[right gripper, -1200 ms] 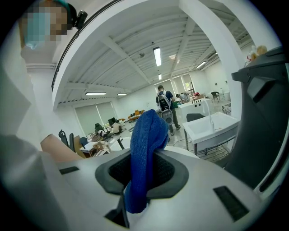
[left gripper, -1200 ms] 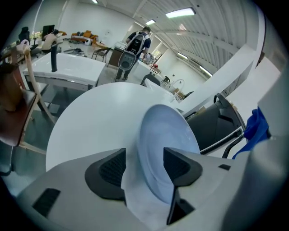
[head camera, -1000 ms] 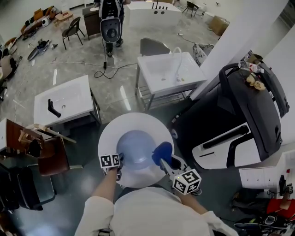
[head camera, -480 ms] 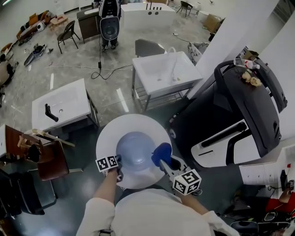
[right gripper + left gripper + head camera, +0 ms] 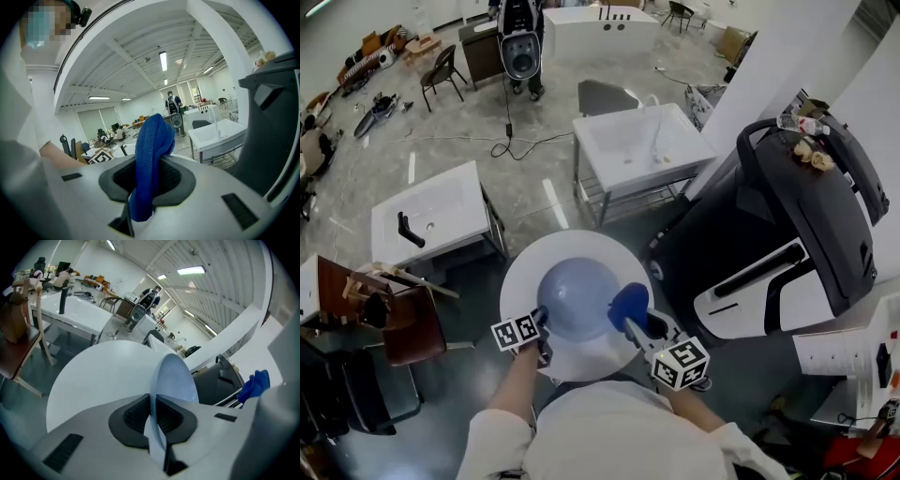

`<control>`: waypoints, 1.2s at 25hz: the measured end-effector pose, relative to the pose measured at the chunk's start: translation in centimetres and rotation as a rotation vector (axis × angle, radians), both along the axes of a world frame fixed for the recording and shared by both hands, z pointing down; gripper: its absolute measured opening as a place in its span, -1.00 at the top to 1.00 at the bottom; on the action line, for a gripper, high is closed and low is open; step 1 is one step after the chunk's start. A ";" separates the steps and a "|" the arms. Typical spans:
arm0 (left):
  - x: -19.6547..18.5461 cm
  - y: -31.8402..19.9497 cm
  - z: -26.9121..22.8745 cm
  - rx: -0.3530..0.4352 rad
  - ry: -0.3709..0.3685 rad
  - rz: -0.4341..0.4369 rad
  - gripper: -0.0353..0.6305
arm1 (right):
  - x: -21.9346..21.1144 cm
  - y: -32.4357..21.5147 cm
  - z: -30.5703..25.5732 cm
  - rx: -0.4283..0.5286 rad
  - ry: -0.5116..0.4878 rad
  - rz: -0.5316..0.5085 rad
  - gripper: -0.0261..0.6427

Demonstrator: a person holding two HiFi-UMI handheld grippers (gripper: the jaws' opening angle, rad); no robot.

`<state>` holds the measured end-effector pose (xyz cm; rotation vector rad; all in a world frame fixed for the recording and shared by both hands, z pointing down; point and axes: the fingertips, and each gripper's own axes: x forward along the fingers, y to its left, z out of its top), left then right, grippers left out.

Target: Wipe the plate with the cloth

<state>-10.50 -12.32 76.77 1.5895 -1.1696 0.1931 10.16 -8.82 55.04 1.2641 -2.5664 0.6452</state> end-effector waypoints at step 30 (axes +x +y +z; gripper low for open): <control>-5.0 4.7 -17.6 0.393 -0.077 -0.167 0.76 | -6.8 -1.2 -3.8 0.152 -0.033 -0.187 0.64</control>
